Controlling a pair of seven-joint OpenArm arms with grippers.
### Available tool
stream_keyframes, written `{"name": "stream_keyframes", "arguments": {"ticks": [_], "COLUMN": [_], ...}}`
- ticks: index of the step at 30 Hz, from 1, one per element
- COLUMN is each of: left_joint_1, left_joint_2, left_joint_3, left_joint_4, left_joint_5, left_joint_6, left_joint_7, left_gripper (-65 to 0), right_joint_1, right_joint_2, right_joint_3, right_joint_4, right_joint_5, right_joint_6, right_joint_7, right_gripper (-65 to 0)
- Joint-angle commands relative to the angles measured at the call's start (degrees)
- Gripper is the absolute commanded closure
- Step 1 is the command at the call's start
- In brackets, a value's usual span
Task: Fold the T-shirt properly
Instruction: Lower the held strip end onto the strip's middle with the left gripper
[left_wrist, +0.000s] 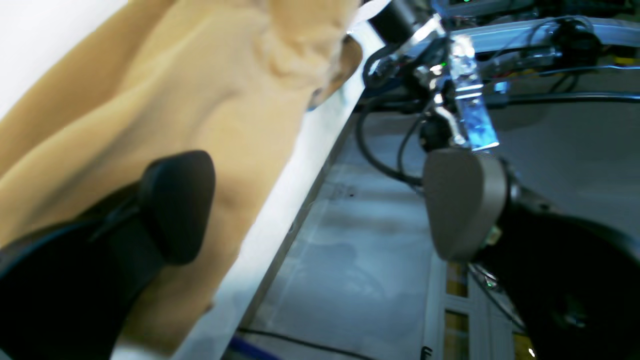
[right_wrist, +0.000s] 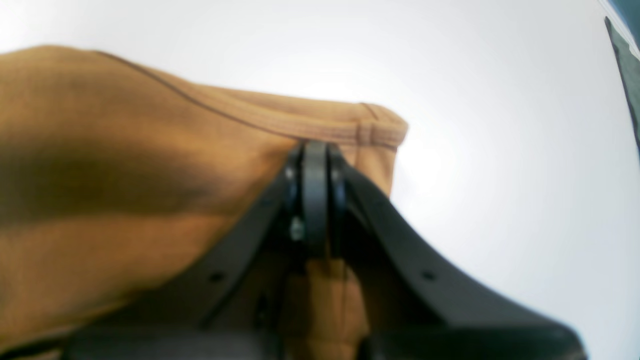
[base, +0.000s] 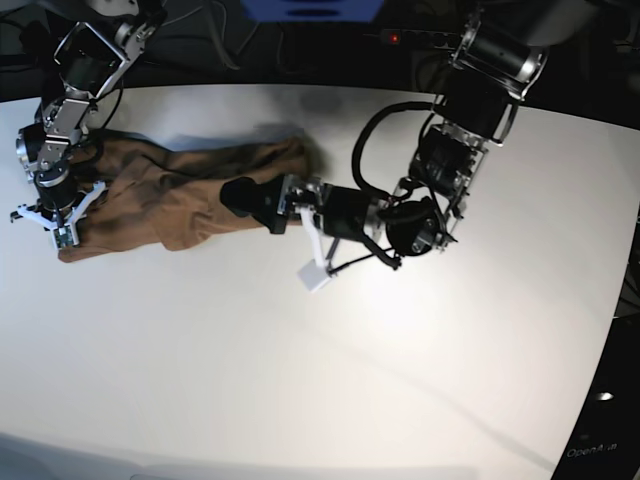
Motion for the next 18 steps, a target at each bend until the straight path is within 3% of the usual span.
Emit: {"name": "stream_keyframes", "arguments": {"ticks": [1, 9, 14, 18], "left_joint_1": [-1.37, -1.45, -1.54, -1.72], "left_joint_2": [0.00, 0.79, 0.70, 0.70], "left_joint_3": [-0.22, -0.22, -0.22, 0.13], "left_joint_4": [0.82, 0.82, 0.55, -2.79], "left_joint_5": [-1.62, -1.62, -1.27, -1.09], "left_joint_6": [-0.39, -0.57, 0.05, 0.05], "left_joint_7": [-0.39, -0.39, -3.73, -3.91], "left_gripper": [-65.0, -65.0, -22.5, -2.6], "right_joint_1": [-1.20, -1.20, -1.20, -1.20], "right_joint_2": [-0.87, -0.87, -0.87, -0.87], "right_joint_3": [-0.24, -0.15, -0.15, -0.15], "right_joint_4": [-1.33, -1.33, -1.33, -1.33], "right_joint_5": [-5.17, -5.17, -5.17, -5.17], "right_joint_6": [4.34, 4.34, 4.34, 4.34], "right_joint_7": [-7.18, -7.18, -7.18, -7.18], "right_gripper": [-0.4, -0.4, -0.4, -0.4]}}
